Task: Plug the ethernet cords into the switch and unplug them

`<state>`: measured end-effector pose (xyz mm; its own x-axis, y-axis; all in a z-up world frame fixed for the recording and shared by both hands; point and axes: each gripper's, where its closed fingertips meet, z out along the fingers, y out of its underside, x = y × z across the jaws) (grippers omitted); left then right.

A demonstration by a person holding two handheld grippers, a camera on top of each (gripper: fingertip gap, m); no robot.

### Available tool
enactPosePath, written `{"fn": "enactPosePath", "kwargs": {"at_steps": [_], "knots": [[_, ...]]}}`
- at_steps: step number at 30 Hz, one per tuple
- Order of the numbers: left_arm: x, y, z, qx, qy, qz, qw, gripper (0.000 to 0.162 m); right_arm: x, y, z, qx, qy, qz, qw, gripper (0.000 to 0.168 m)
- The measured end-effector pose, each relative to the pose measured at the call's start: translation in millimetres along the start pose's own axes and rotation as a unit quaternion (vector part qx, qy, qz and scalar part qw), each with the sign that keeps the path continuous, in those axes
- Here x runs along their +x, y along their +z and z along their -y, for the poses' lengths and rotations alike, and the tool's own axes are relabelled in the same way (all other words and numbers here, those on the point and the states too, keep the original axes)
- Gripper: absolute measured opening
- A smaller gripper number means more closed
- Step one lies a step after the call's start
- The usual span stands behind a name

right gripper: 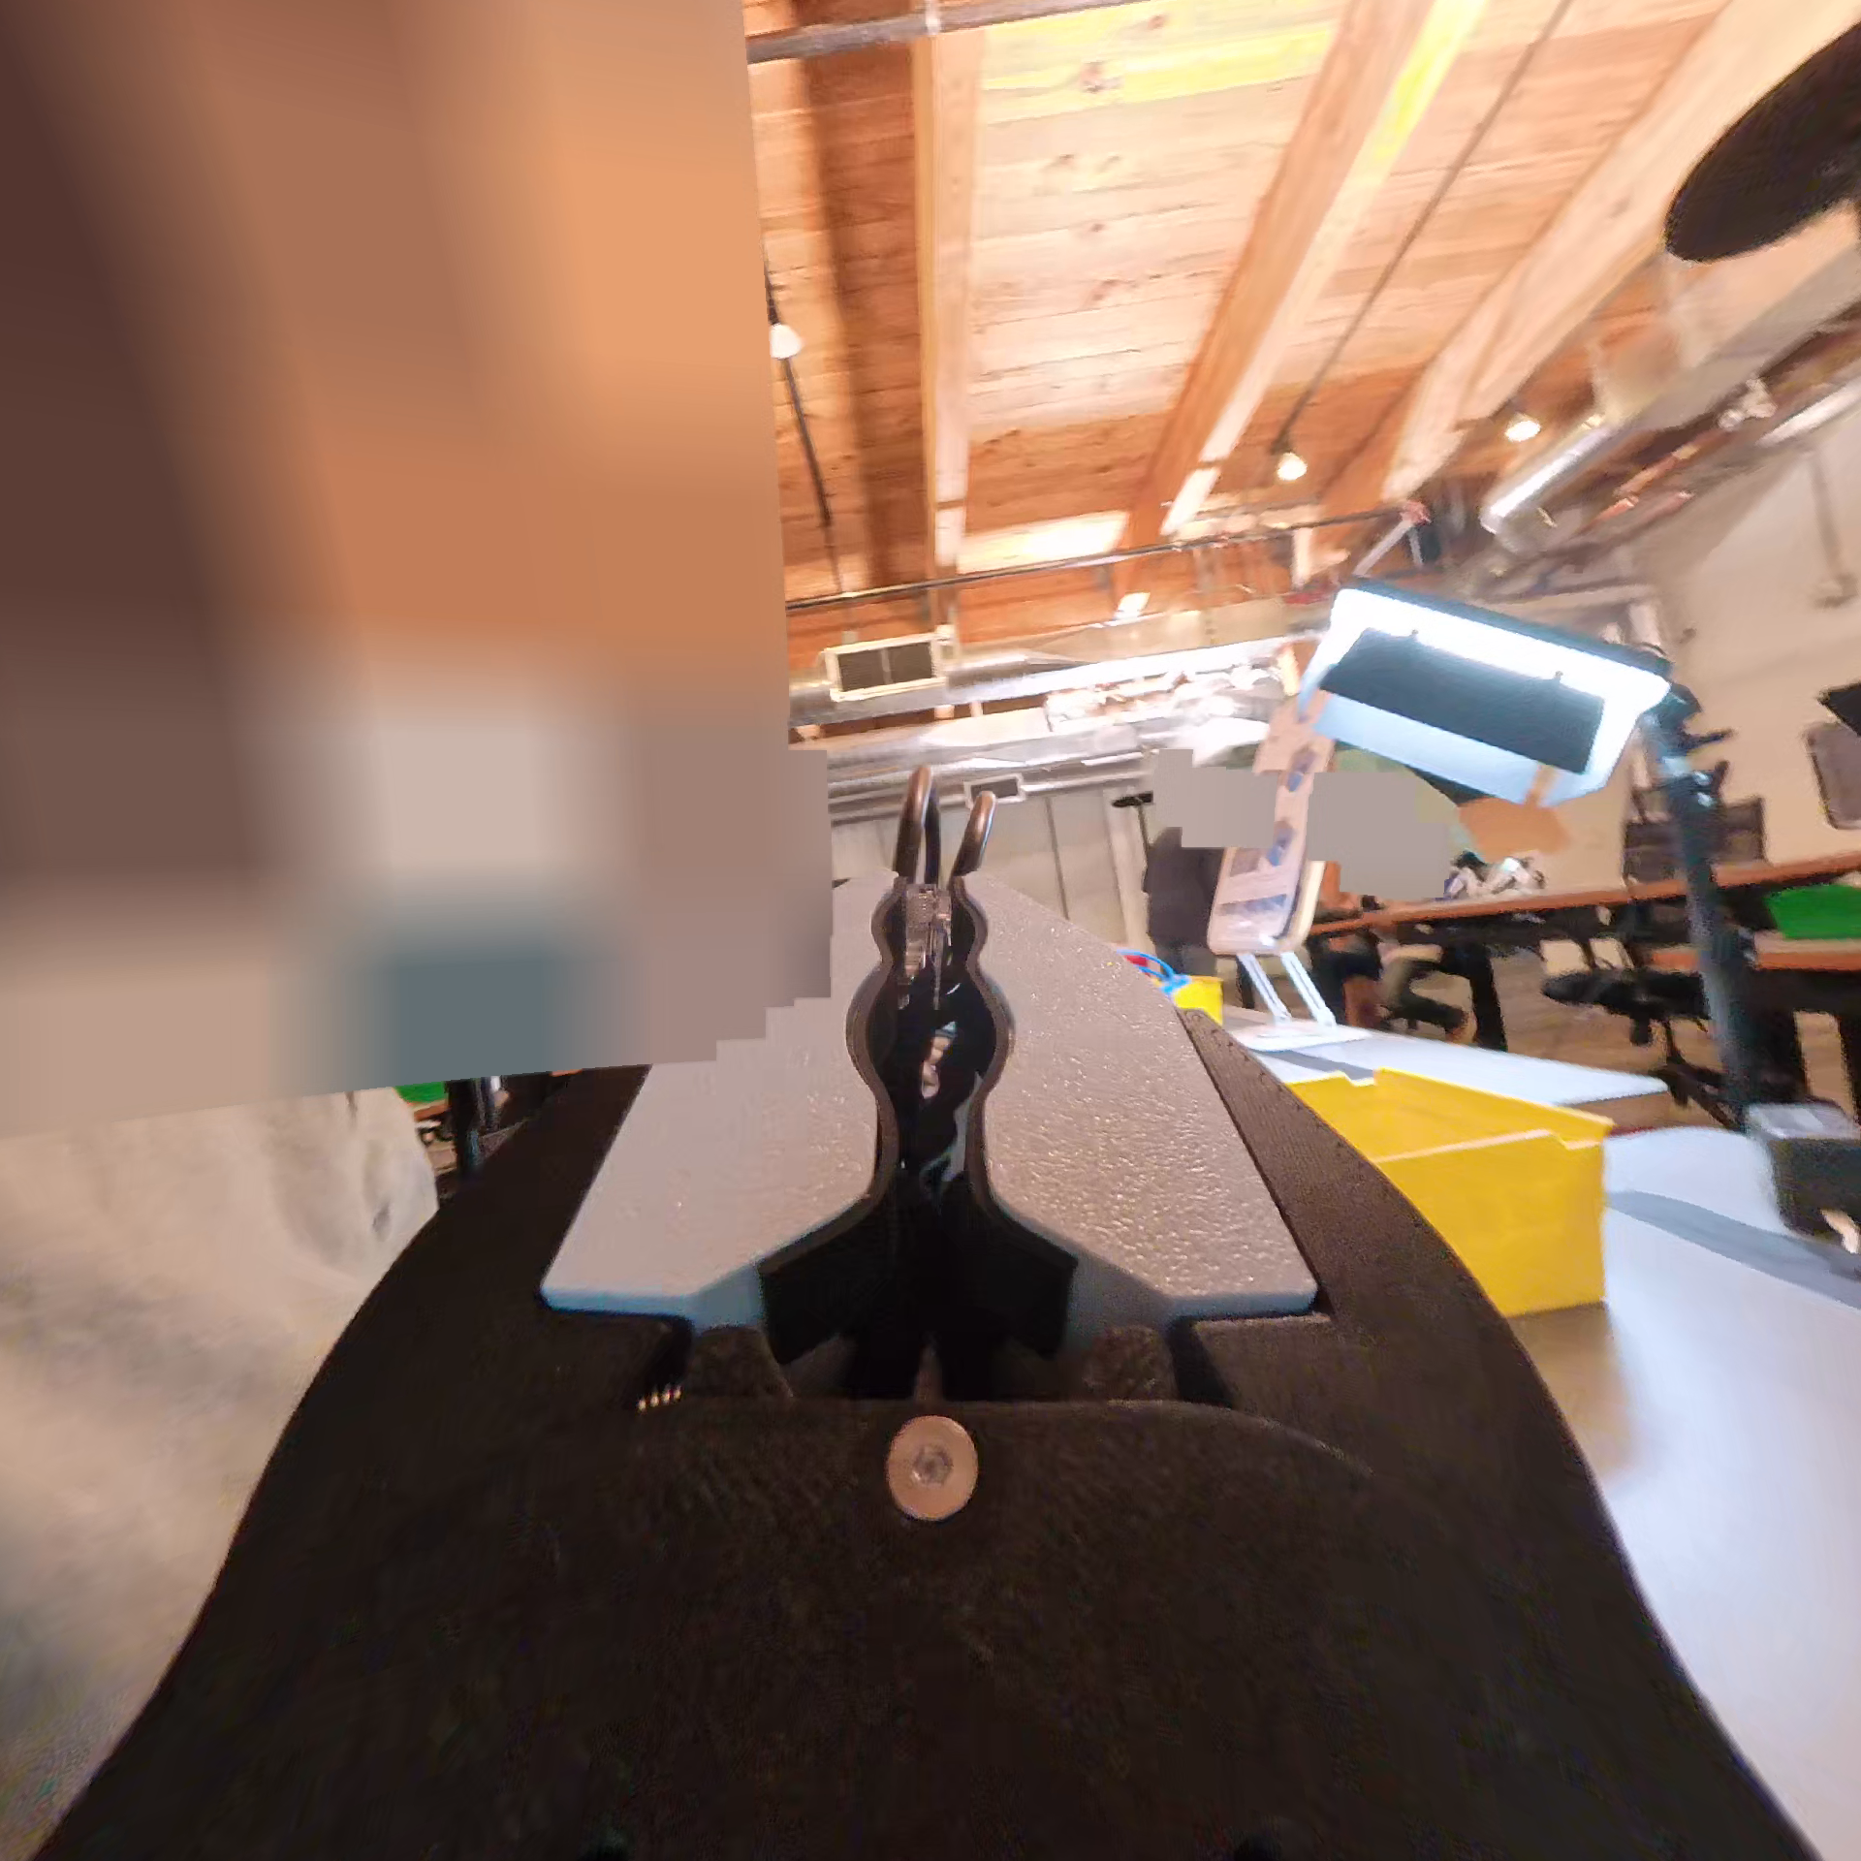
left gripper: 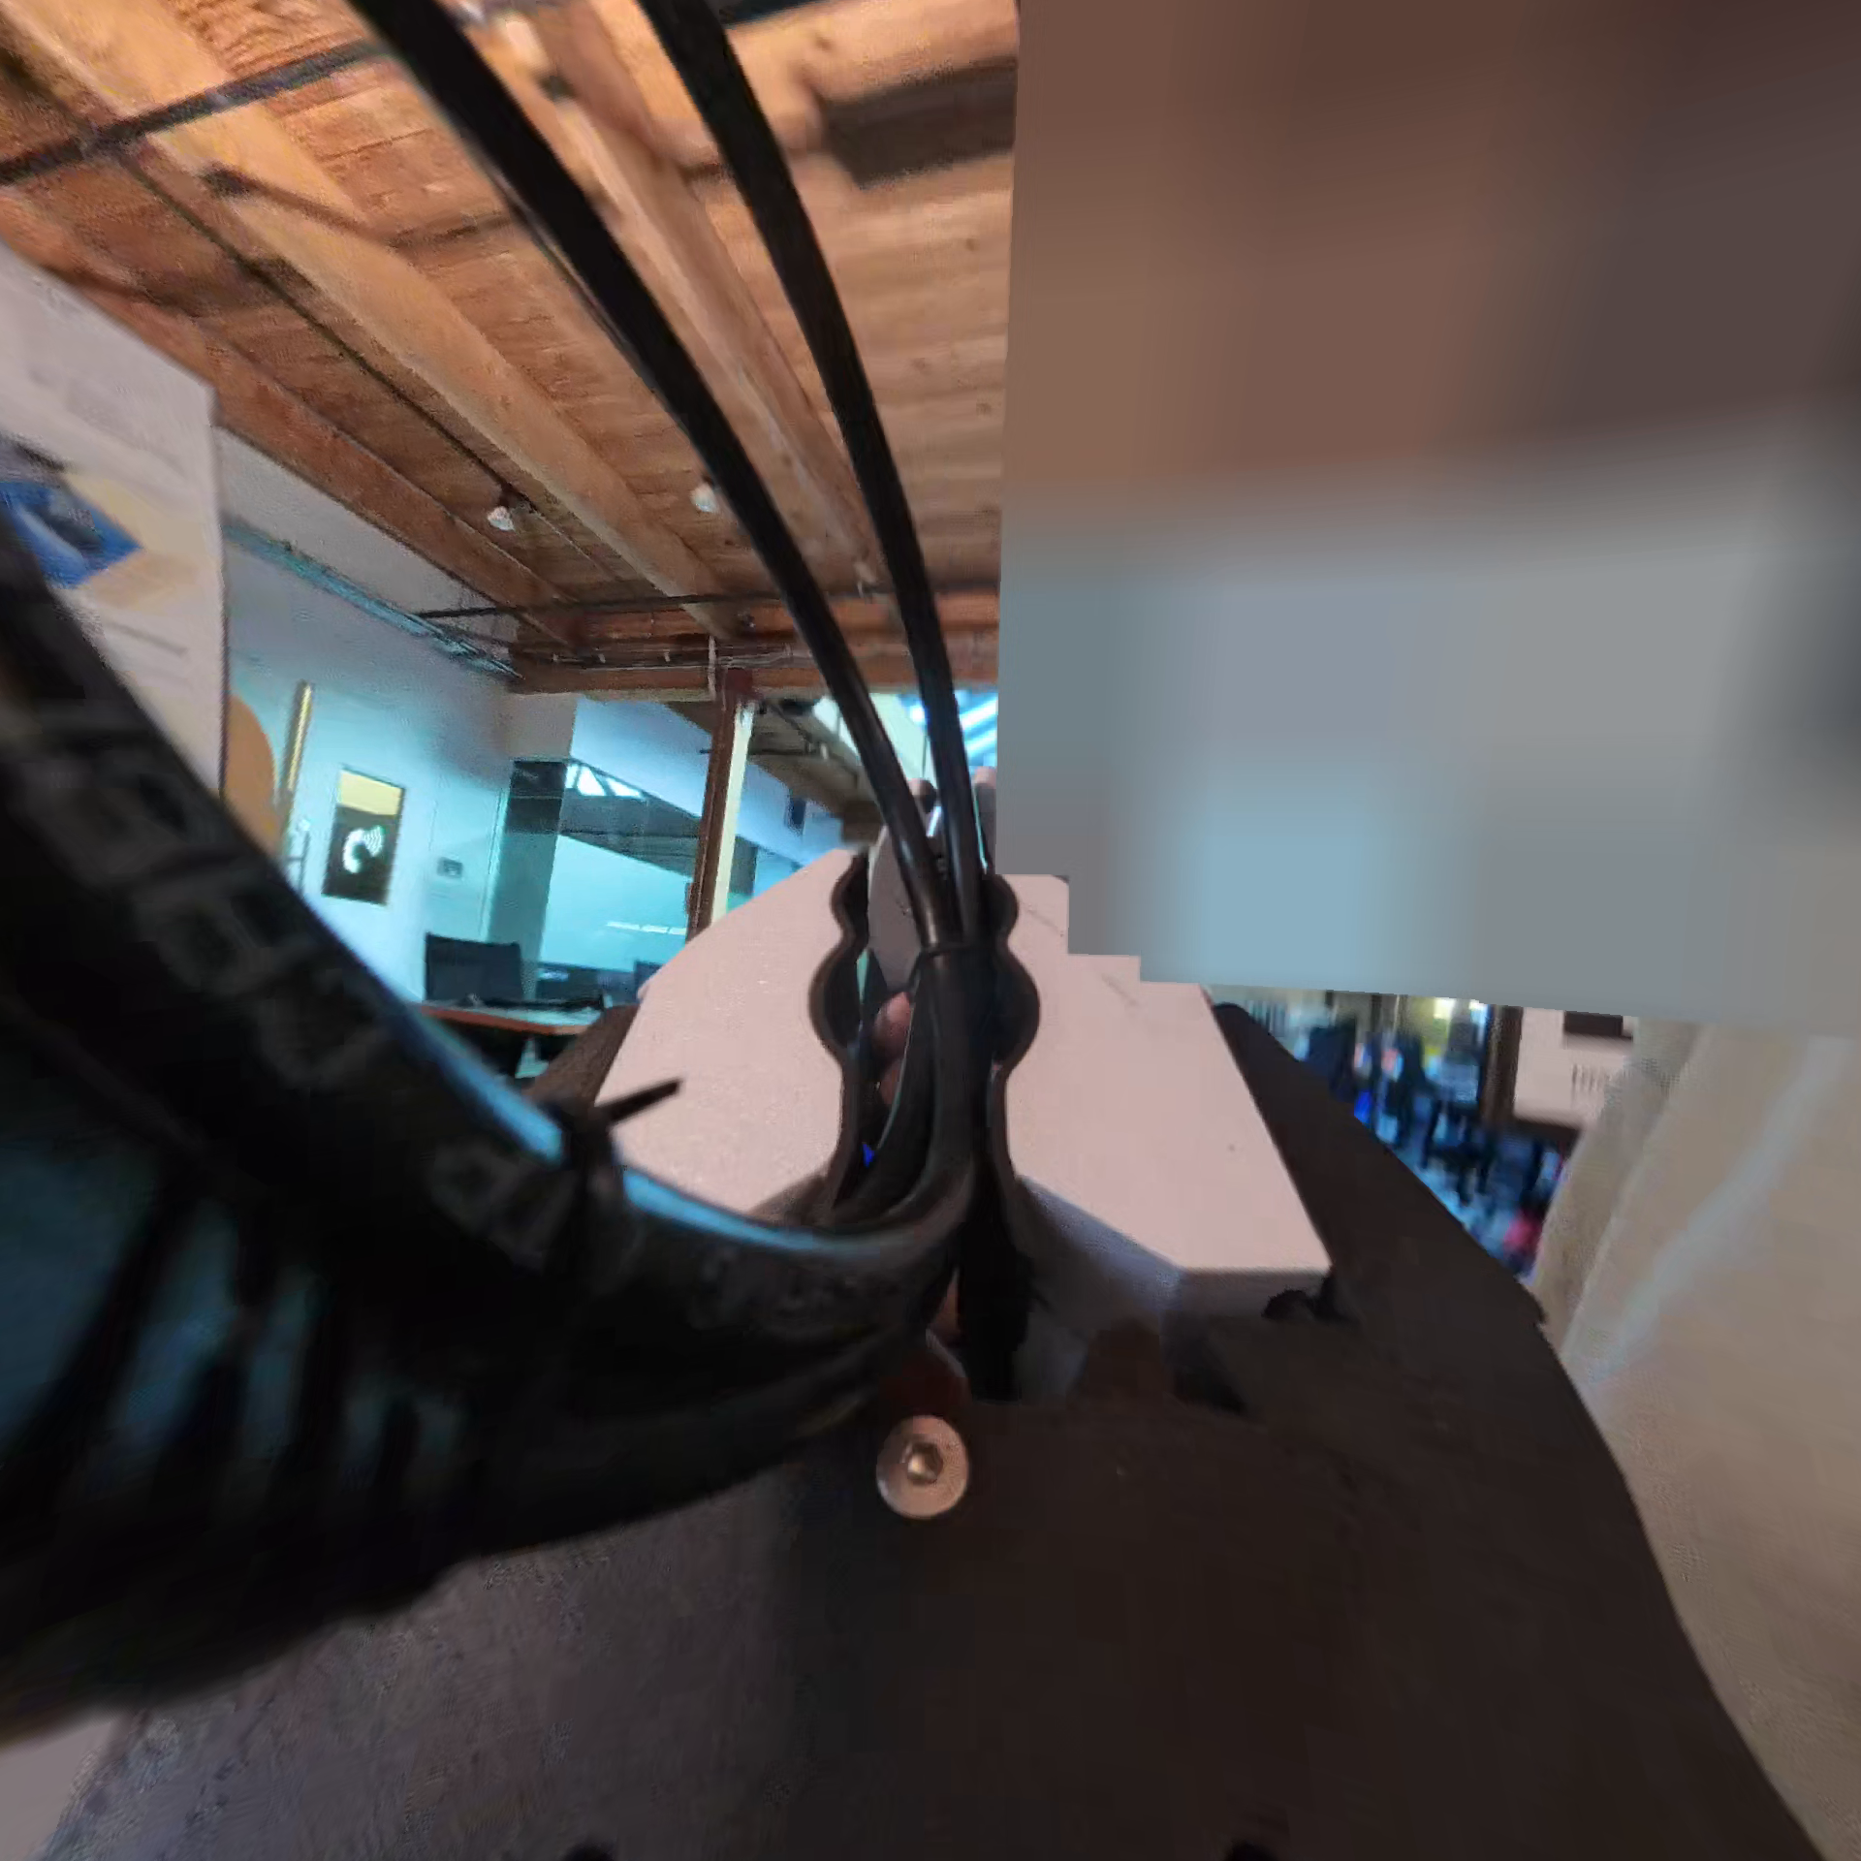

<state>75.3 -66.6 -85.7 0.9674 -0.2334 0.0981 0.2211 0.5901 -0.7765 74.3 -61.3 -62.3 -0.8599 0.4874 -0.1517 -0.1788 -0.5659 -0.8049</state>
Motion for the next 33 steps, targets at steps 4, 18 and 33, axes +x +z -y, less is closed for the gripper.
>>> {"fn": "enactPosePath", "kwargs": {"at_steps": [4,18,33], "knots": [[18.3,-2.8,-5.6,-0.073,0.086,-0.047,0.992,0.020,-18.6,-7.0,-1.0,0.019,-0.020,0.084,0.996,0.008],[30.3,-12.8,-17.5,-0.151,0.255,-0.117,0.948,0.020,-35.6,-23.3,-13.5,-0.017,-0.117,0.186,0.975,0.008],[-6.3,-28.1,-30.5,-0.276,0.559,-0.106,0.775,0.015,2.3,-26.3,-43.0,-0.274,0.089,0.060,0.956,0.015]]}}
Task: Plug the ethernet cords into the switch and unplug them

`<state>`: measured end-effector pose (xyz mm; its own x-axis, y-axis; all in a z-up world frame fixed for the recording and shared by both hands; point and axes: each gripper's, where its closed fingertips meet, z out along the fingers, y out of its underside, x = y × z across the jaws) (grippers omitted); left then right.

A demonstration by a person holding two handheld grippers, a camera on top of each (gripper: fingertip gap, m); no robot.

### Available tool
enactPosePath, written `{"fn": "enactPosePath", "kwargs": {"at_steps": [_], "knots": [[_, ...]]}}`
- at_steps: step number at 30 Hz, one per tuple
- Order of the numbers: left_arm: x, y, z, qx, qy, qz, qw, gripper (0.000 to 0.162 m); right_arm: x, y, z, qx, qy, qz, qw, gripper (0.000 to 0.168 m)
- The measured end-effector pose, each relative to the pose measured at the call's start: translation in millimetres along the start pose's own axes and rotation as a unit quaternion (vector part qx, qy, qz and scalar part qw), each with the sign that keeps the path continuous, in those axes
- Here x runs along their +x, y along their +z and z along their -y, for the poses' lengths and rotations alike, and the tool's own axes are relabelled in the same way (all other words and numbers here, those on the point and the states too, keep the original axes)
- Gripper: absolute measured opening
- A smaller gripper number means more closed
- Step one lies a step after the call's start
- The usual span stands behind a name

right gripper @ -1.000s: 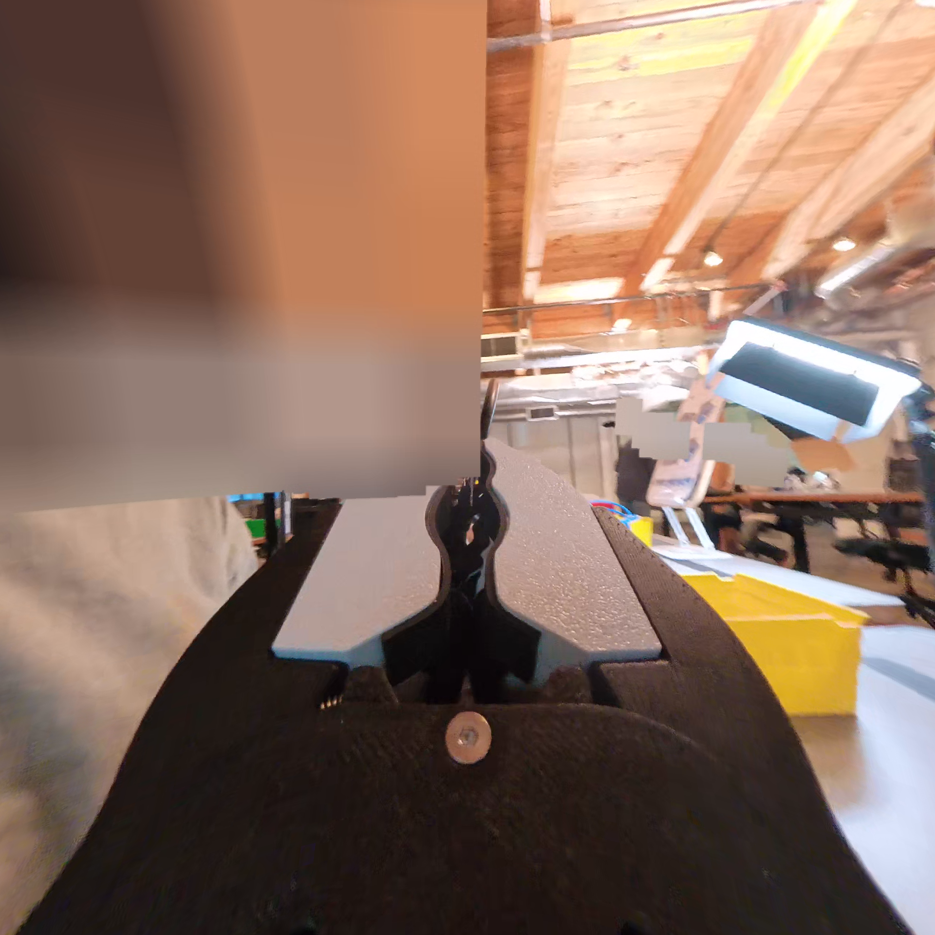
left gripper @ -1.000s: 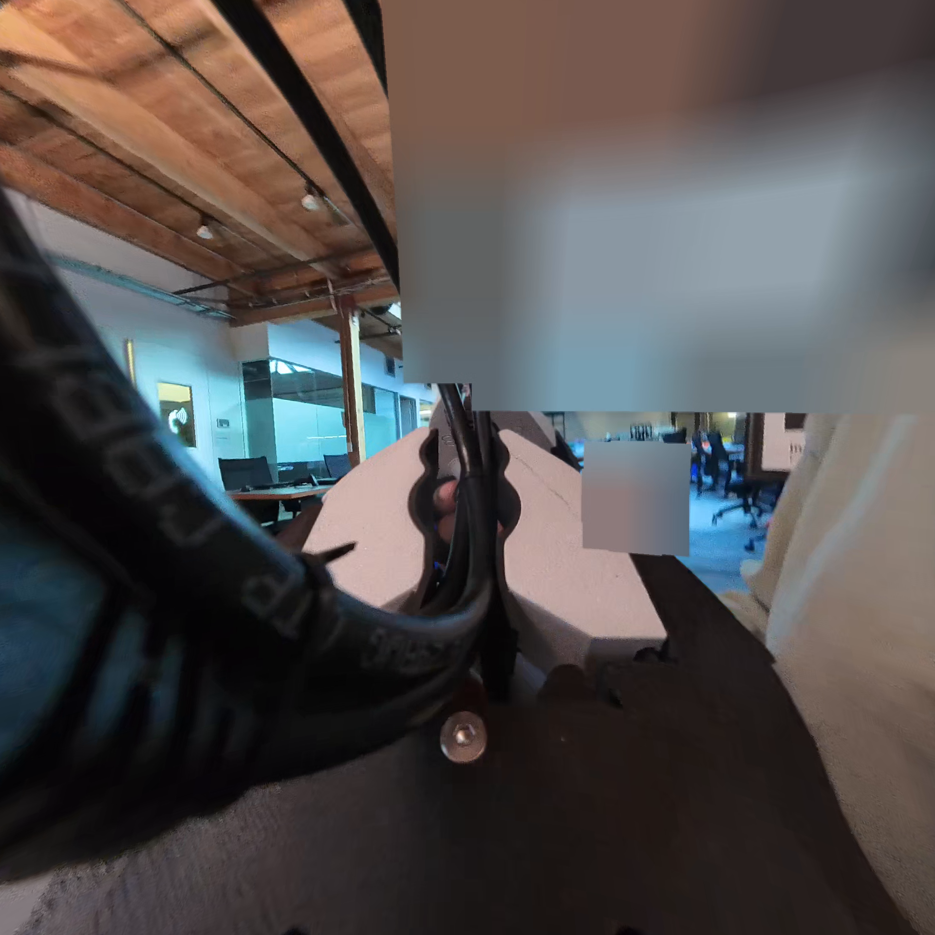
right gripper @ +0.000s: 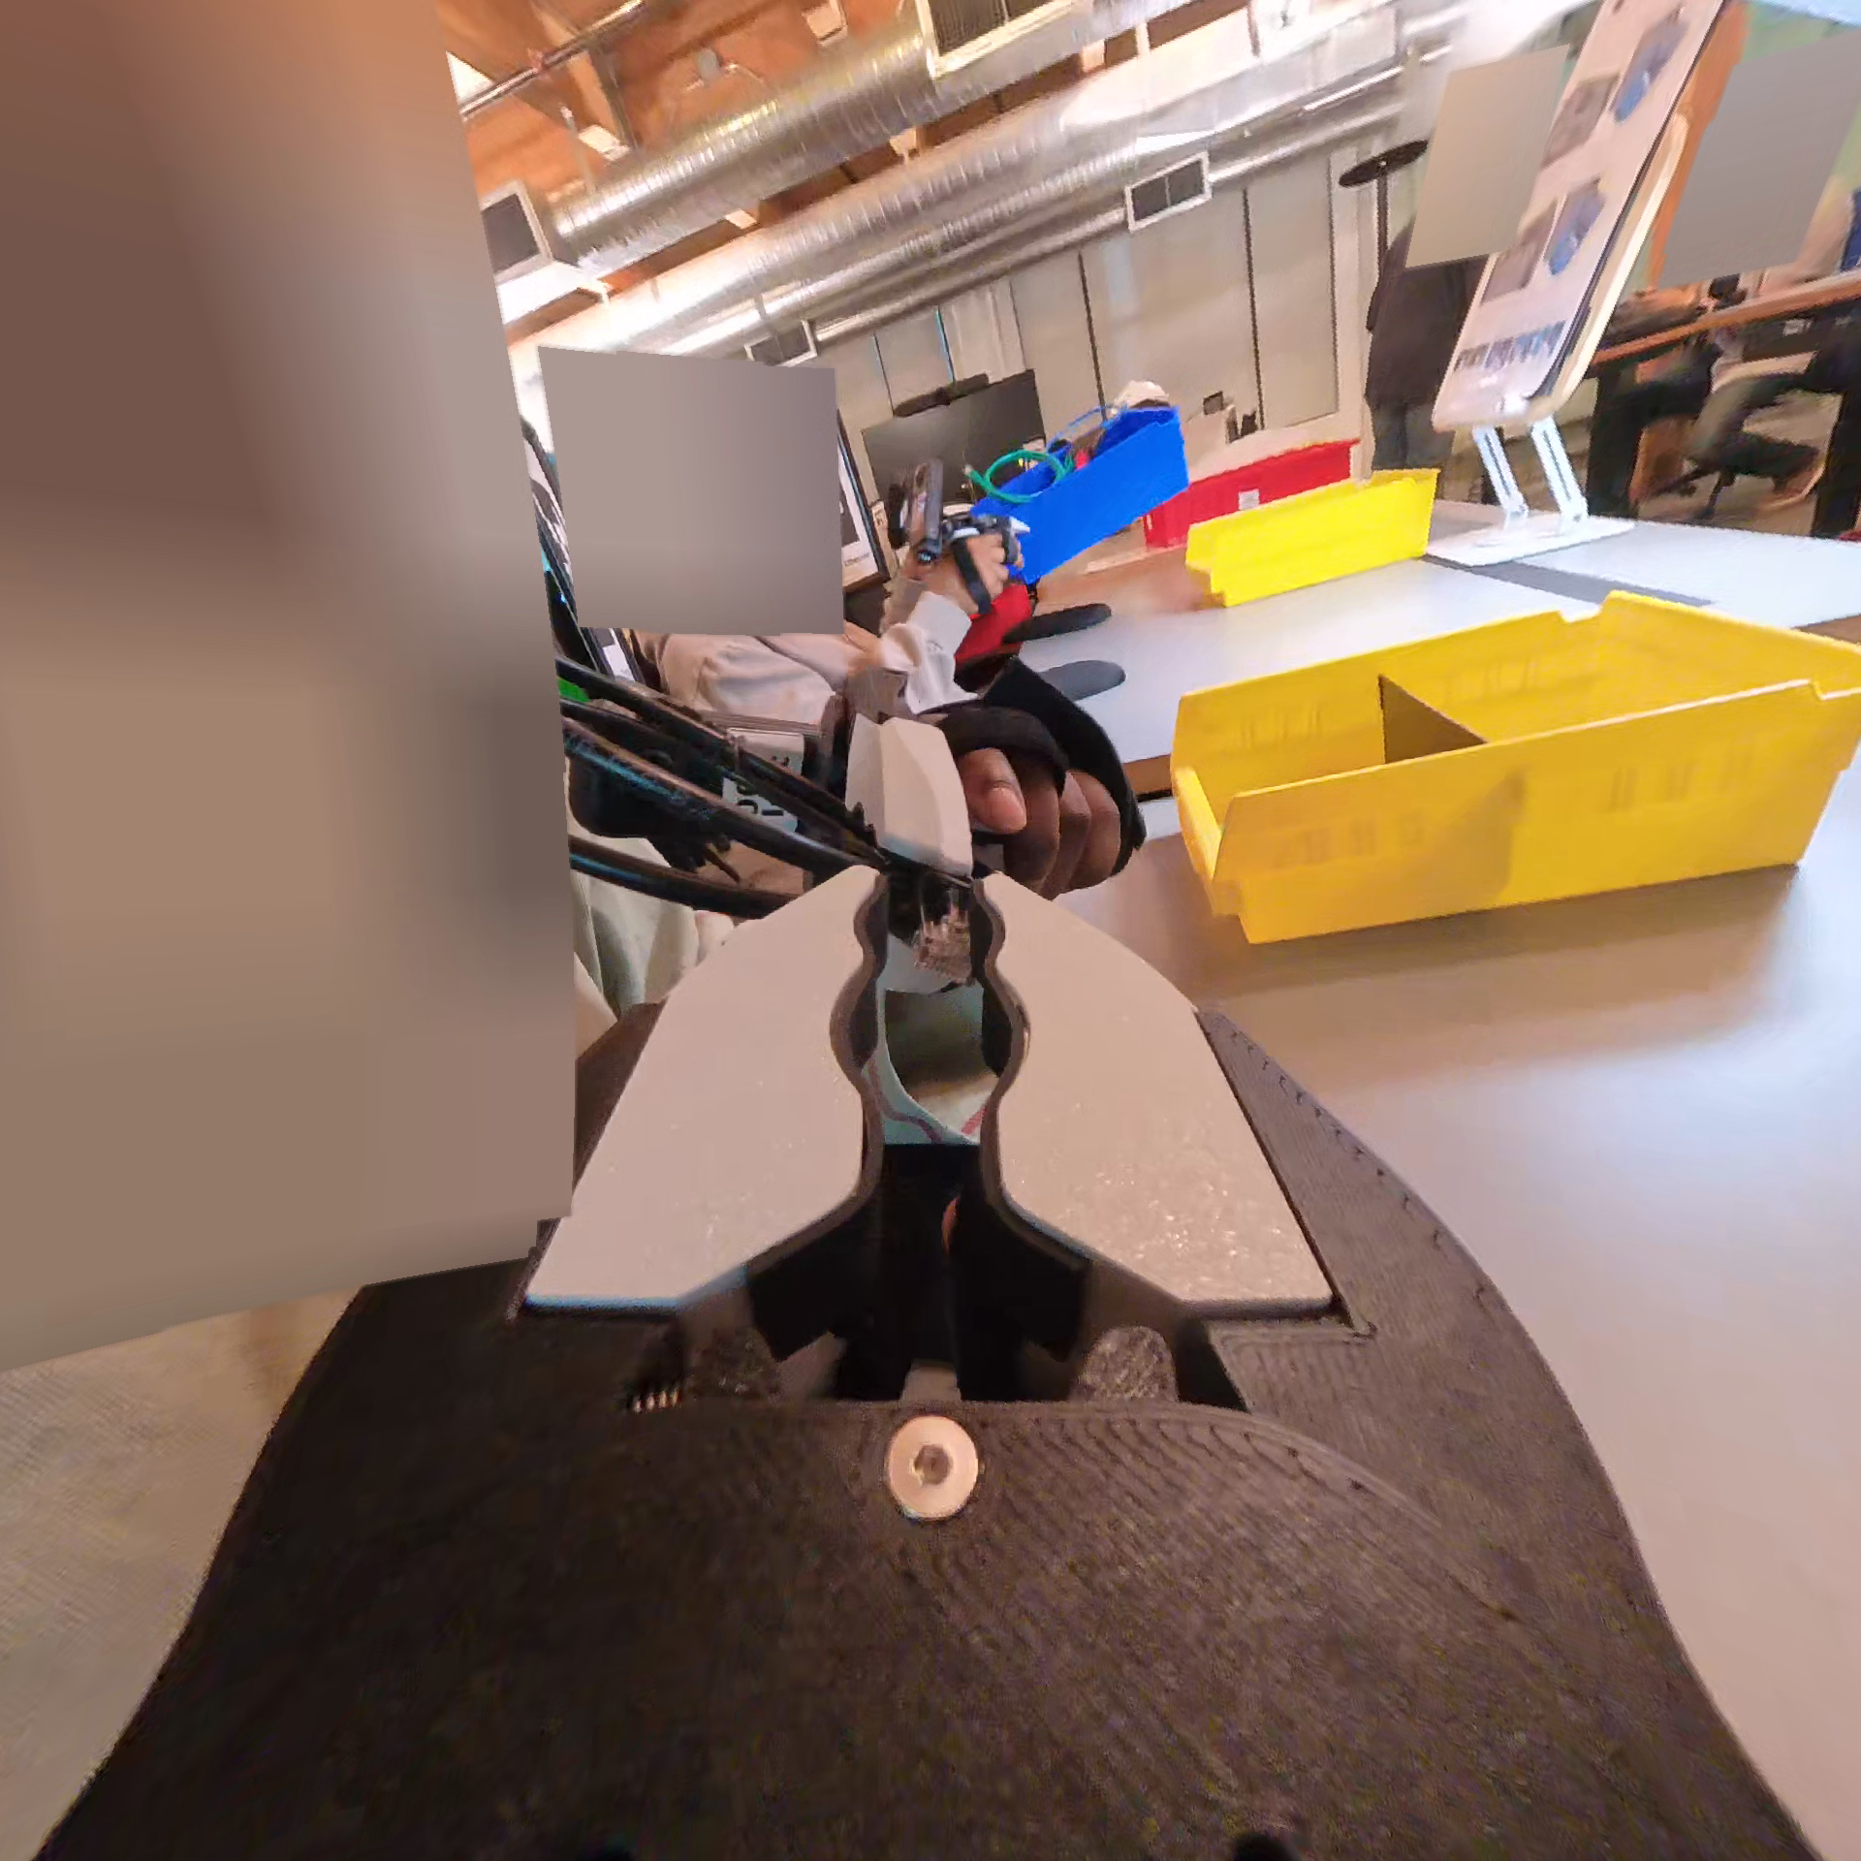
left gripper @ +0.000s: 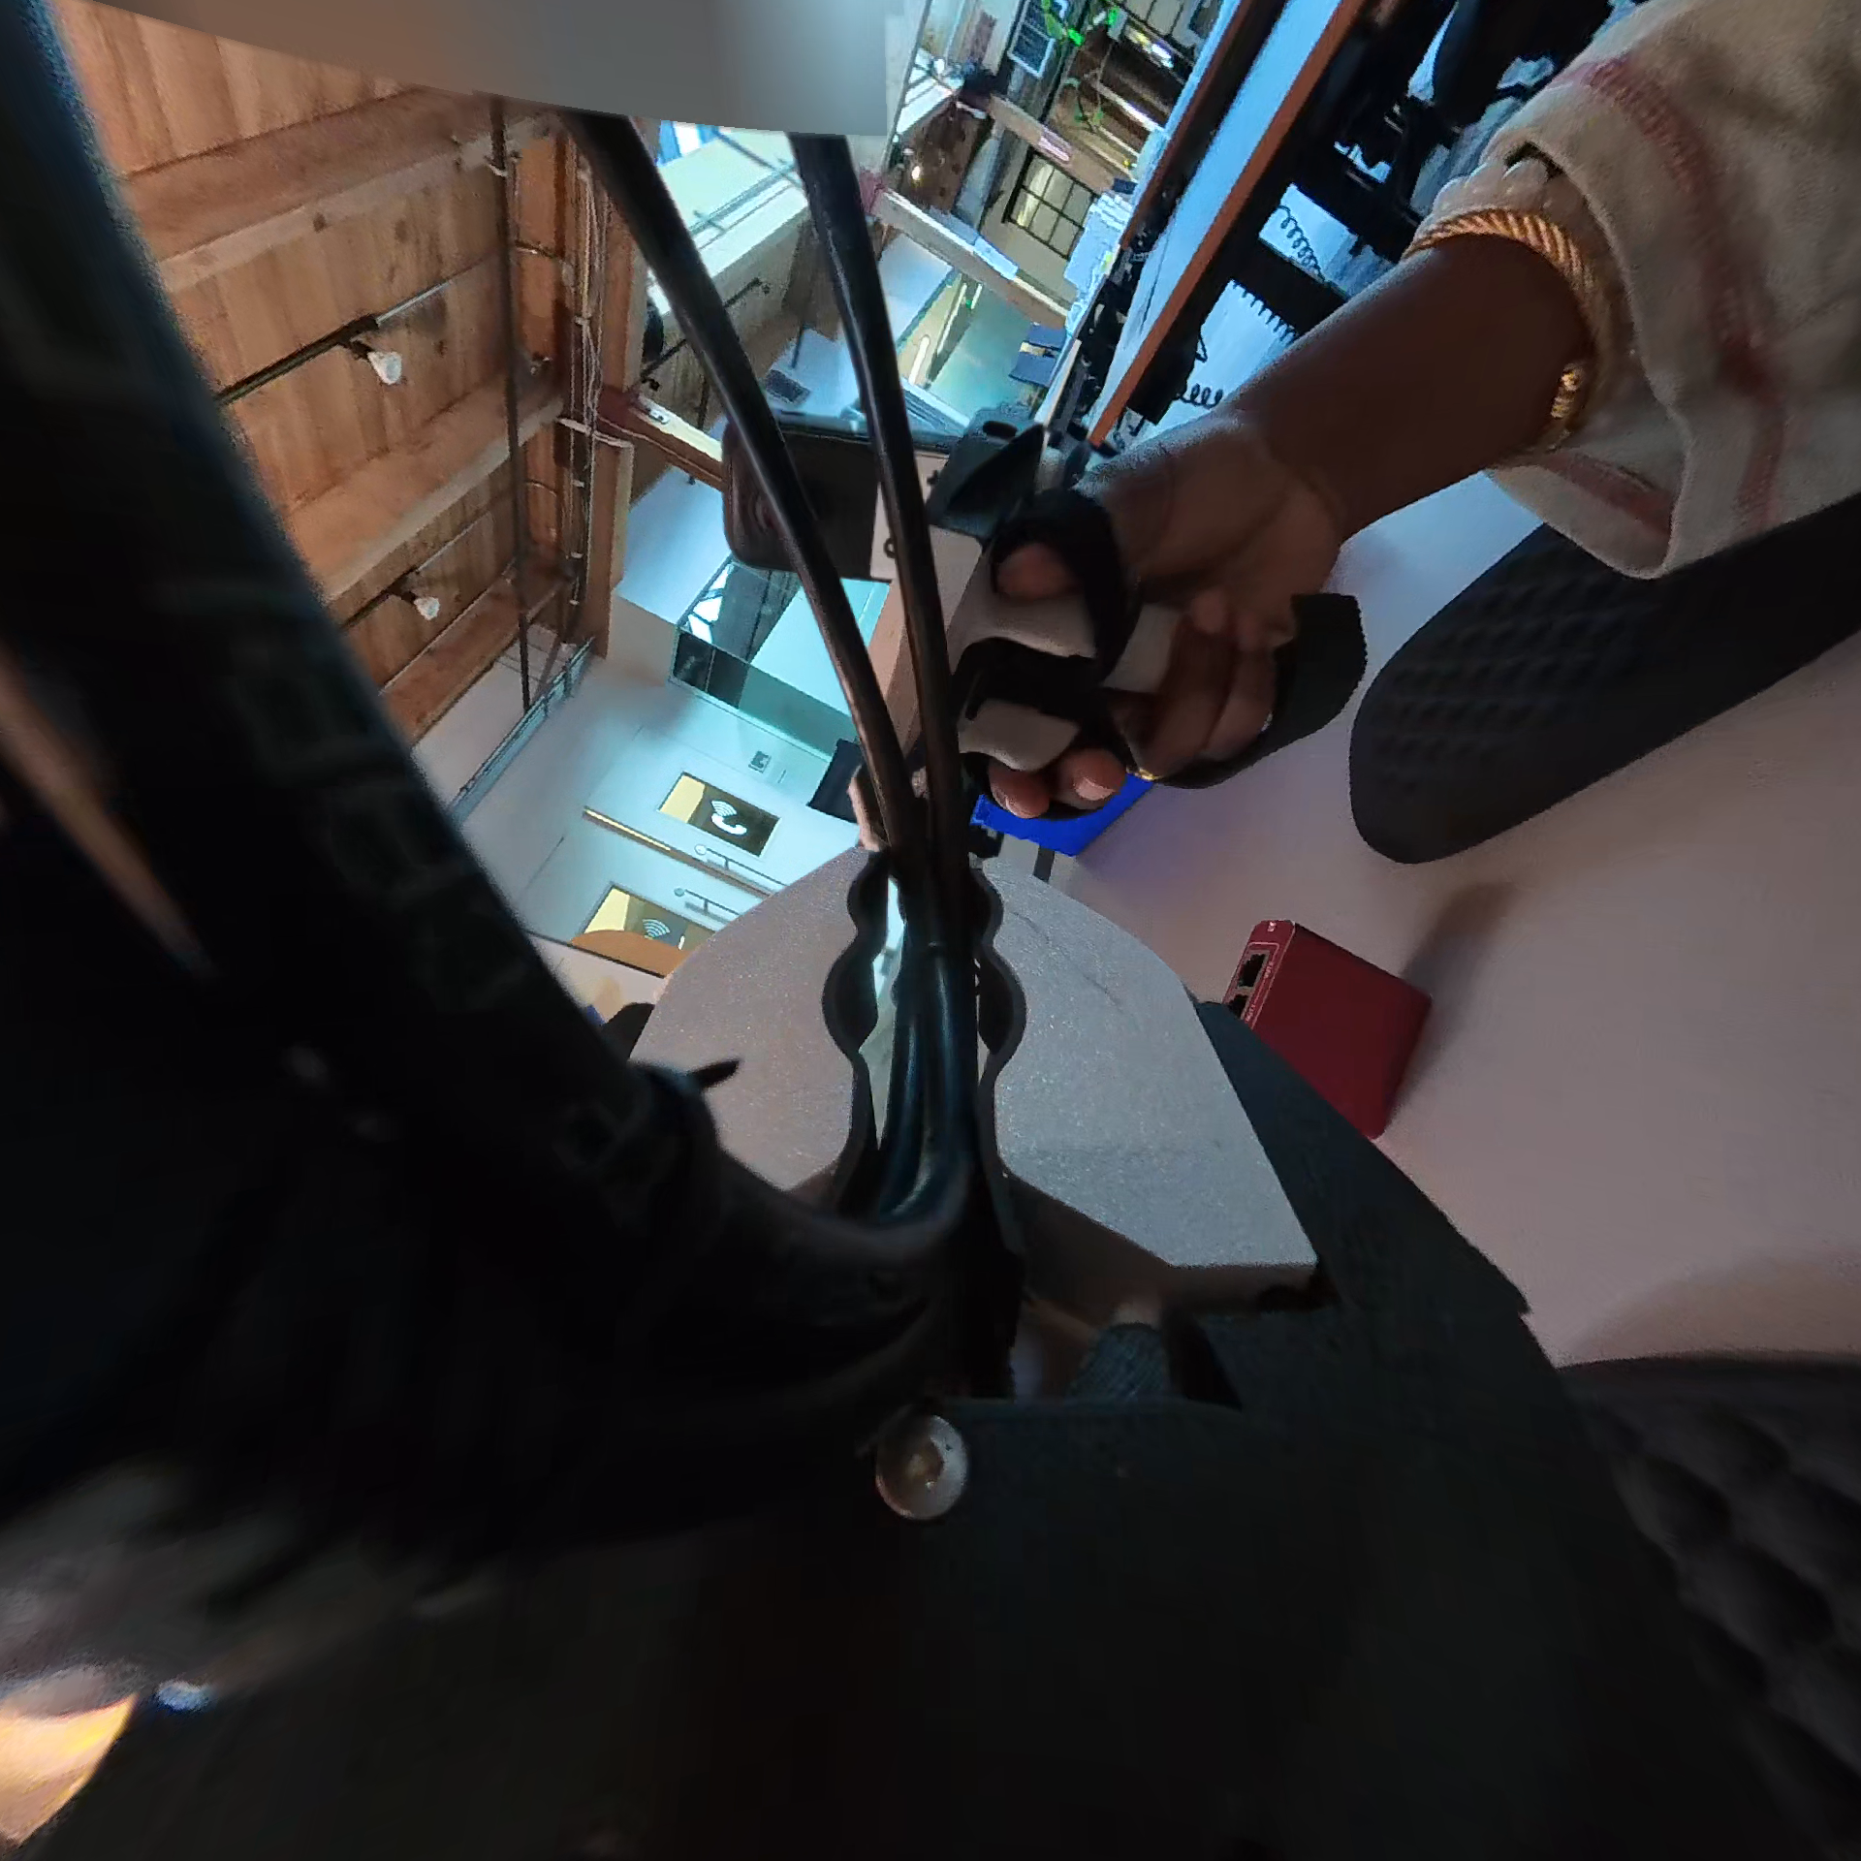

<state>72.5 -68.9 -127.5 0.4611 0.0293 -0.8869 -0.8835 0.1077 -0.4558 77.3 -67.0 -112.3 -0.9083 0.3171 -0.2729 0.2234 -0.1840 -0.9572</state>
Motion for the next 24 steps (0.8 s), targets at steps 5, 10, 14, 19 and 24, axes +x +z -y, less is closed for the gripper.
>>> {"fn": "enactPosePath", "kwargs": {"at_steps": [5,10,14,19,24], "knots": [[-1.4,0.4,0.5,-0.001,0.015,0.010,1.000,0.015,7.5,-1.2,-3.9,-0.011,0.023,-0.012,1.000,0.028],[1.2,2.0,2.3,0.011,0.001,0.001,1.000,0.015,2.4,-1.2,-8.4,-0.027,0.041,0.012,0.999,0.013],[3.3,2.3,2.5,0.021,-0.022,-0.005,1.000,0.016,1.7,-1.9,-12.5,-0.041,0.033,0.012,0.999,0.013],[19.6,-7.2,-19.3,-0.006,-0.148,-0.080,0.986,0.049,4.5,-15.6,3.9,0.001,-0.109,-0.025,0.994,0.012],[-29.3,-61.6,-51.5,0.056,-0.402,-0.018,0.914,0.047,3.4,-32.0,16.6,0.015,-0.254,-0.058,0.965,0.012]]}}
